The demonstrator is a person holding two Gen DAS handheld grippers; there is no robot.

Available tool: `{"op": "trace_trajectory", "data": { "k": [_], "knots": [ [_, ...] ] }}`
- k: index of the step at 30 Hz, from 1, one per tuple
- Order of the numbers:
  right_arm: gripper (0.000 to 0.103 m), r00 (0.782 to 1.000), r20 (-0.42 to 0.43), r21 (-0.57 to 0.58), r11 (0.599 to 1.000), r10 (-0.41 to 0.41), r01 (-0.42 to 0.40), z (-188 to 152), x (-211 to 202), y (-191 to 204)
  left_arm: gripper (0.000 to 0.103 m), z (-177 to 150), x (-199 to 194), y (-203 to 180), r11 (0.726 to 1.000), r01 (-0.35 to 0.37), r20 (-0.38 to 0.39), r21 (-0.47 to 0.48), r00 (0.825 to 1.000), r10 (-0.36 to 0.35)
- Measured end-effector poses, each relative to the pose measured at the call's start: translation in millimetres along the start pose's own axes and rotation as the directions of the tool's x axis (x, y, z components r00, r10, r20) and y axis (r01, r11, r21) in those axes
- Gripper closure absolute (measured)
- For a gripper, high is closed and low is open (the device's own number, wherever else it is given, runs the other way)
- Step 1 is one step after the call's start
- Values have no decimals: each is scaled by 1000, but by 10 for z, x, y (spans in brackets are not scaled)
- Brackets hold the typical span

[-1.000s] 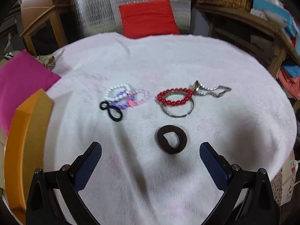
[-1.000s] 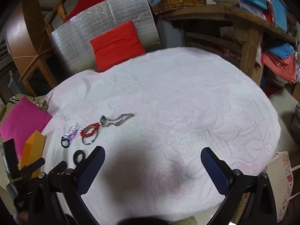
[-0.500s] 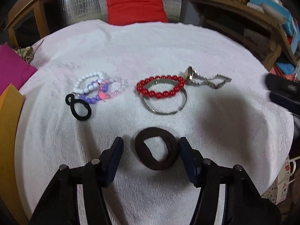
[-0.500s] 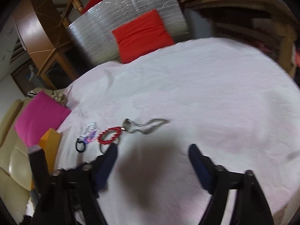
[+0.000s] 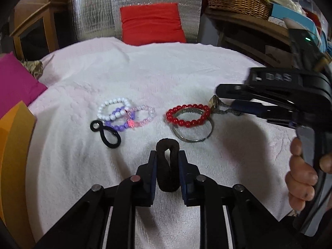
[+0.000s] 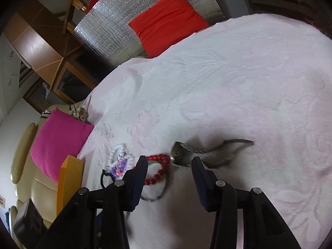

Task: Organize jewelry
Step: 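Grasp the silver watch with the right gripper while the left gripper holds the hair tie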

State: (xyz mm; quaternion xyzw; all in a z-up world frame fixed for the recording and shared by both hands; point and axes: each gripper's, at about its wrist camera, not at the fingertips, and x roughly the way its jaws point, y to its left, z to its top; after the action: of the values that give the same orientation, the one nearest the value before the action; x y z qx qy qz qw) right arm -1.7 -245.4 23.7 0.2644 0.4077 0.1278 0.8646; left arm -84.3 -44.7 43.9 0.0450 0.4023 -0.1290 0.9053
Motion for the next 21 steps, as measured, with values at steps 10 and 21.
{"op": "trace_trajectory", "data": {
  "k": [10, 21],
  "knots": [
    [83, 999, -41, 157, 987, -33, 39, 50, 294, -144, 83, -4, -104, 11, 1000, -14, 41, 24, 999, 13],
    [90, 988, 15, 313, 938, 154, -151, 1, 92, -451, 83, 5, -312, 94, 999, -31, 66, 15, 997, 30]
  ]
}}
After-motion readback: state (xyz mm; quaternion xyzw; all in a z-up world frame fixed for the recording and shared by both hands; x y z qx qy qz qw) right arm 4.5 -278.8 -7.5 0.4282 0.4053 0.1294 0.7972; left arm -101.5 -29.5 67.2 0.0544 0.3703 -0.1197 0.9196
